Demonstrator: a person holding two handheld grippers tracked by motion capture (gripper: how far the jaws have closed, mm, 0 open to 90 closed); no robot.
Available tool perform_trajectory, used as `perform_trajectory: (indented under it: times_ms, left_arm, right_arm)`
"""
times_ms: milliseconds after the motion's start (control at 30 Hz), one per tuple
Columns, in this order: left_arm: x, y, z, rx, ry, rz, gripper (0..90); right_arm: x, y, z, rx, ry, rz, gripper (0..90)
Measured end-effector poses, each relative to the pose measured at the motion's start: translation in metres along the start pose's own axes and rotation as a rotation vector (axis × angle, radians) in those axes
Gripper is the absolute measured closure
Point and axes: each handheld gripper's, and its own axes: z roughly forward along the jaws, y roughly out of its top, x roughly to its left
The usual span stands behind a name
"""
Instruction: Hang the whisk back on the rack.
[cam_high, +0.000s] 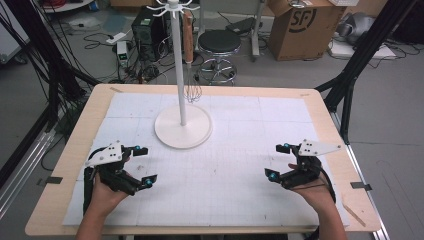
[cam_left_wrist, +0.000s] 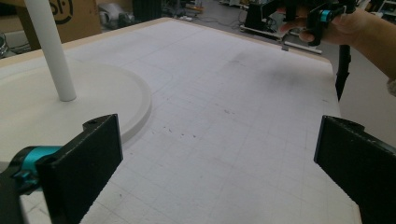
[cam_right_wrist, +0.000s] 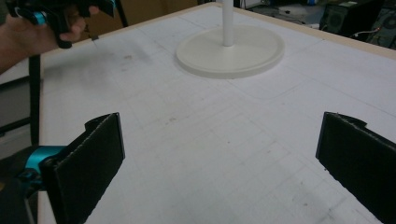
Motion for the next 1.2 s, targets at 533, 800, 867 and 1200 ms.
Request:
perform_trajectory:
  times_ms: [533, 800, 867, 1200]
  left_arm:
    - [-0.002, 0.0, -0.001, -0.006, -0.004, 0.003, 1.7]
    - [-0.002, 0.001, -0.001, -0.007, 0.001, 0.005, 1.7]
    - [-0.002, 0.0, -0.001, -0.005, 0.002, 0.005, 1.7]
    - [-0.002, 0.0, -0.001, -0.003, 0.005, 0.003, 1.7]
  right_arm:
    - [-0.011, -0.021, -0.003, 0.01, -0.02, 0.07, 0.5]
    - [-0.01, -0.023, -0.001, 0.012, -0.015, 0.068, 0.5]
    - [-0.01, -0.022, -0.001, 0.015, -0.013, 0.068, 0.5]
    - [-0.01, -0.023, 0.001, 0.02, -0.012, 0.068, 0.5]
